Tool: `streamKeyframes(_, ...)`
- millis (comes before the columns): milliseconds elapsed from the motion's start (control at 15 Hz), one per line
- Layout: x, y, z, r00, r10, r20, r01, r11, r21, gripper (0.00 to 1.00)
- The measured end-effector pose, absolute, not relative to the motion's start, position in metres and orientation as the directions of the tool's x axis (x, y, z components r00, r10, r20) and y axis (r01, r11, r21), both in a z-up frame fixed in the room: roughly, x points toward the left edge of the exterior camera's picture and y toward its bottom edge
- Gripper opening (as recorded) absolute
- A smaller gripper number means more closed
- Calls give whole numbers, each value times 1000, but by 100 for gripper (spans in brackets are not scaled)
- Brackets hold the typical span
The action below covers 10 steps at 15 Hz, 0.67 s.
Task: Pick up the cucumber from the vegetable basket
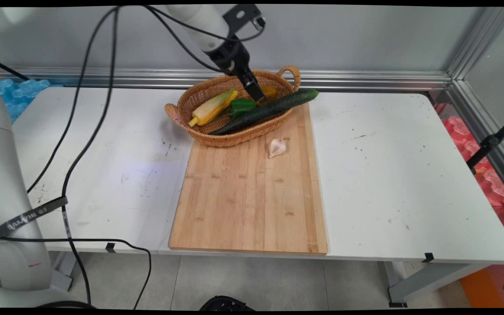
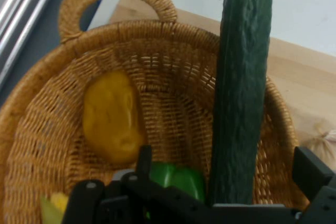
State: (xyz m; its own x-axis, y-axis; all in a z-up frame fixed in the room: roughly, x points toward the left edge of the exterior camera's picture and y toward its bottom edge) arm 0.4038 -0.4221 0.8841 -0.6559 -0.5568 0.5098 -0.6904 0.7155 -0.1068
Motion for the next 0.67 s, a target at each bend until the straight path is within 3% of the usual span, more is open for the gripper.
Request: streamKeyframes(667,378,-458,839,-741,-511,435,-606,788,-108,100)
